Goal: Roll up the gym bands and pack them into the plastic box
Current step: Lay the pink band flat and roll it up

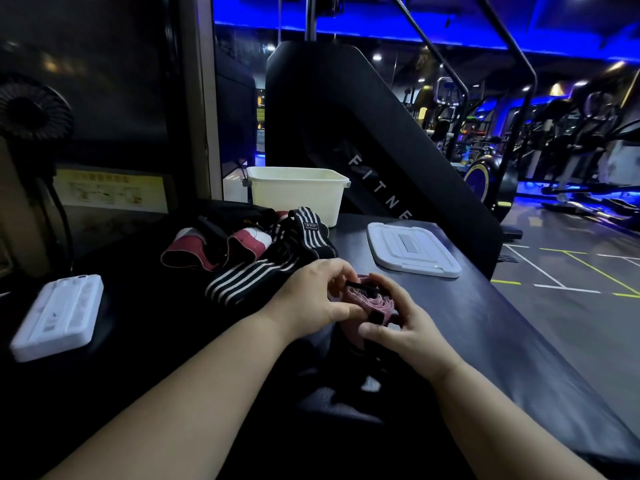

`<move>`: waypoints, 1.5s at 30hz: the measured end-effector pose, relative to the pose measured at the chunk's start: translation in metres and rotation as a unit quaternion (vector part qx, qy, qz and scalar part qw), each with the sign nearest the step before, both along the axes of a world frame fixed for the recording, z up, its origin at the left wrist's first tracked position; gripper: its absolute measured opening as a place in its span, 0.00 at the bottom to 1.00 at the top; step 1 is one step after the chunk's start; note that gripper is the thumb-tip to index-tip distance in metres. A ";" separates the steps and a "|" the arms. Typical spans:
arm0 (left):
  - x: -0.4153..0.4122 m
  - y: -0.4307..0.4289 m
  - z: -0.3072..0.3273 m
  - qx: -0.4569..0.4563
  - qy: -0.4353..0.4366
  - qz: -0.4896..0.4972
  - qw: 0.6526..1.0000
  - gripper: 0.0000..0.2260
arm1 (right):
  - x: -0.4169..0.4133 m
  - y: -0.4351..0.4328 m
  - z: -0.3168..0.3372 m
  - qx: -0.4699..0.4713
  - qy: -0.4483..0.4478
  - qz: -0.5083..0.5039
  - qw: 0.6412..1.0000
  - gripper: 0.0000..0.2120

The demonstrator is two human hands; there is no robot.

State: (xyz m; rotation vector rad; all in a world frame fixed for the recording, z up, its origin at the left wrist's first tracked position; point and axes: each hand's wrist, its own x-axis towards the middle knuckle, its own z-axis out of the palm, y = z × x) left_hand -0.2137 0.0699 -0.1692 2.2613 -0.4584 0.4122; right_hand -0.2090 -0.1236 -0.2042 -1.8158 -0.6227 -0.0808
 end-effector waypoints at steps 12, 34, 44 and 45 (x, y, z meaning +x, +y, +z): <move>0.007 0.013 0.030 0.209 0.002 -0.047 0.977 0.12 | 0.002 0.000 0.002 -0.004 -0.011 -0.028 1.000 0.32; 0.016 0.008 -0.004 -0.170 0.125 -0.096 0.973 0.18 | 0.006 -0.004 -0.002 0.034 0.043 -0.019 0.998 0.34; 0.023 0.000 -0.002 -0.252 0.213 -0.074 0.941 0.11 | 0.010 -0.005 -0.003 0.038 0.056 0.030 0.997 0.29; 0.024 -0.002 0.000 -0.259 0.232 -0.073 0.935 0.10 | 0.010 -0.005 -0.004 0.039 0.058 0.036 0.997 0.30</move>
